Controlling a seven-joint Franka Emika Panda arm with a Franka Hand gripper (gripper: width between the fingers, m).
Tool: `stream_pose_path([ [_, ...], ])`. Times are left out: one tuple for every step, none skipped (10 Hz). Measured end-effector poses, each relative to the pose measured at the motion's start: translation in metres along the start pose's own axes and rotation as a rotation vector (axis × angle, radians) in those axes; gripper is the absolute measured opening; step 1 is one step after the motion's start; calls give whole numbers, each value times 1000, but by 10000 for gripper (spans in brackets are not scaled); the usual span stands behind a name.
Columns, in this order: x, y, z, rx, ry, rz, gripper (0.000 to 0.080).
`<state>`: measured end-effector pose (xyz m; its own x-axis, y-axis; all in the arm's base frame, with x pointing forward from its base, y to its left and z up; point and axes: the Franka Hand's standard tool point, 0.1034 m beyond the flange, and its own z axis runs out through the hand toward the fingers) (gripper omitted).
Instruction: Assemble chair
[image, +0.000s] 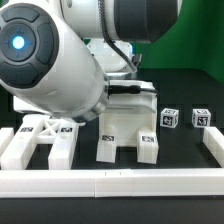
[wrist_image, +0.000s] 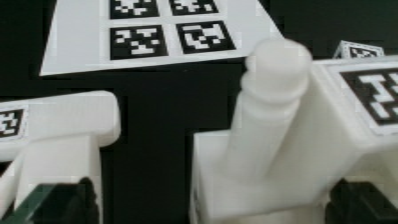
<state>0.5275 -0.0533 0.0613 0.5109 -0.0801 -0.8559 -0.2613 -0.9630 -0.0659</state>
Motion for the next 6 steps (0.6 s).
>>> stream_pose_path([
  [0, 0, 0, 0, 1, 0, 649],
  [4, -3, -4, -3, 40, 23, 649],
  [8, -9, -6, -2, 88, 69, 649],
  [17, -14, -12, 8, 233, 100, 649],
  [10, -13, -9, 12, 293, 92, 649],
  [13, -14, -12, 15, 354, 92, 649],
])
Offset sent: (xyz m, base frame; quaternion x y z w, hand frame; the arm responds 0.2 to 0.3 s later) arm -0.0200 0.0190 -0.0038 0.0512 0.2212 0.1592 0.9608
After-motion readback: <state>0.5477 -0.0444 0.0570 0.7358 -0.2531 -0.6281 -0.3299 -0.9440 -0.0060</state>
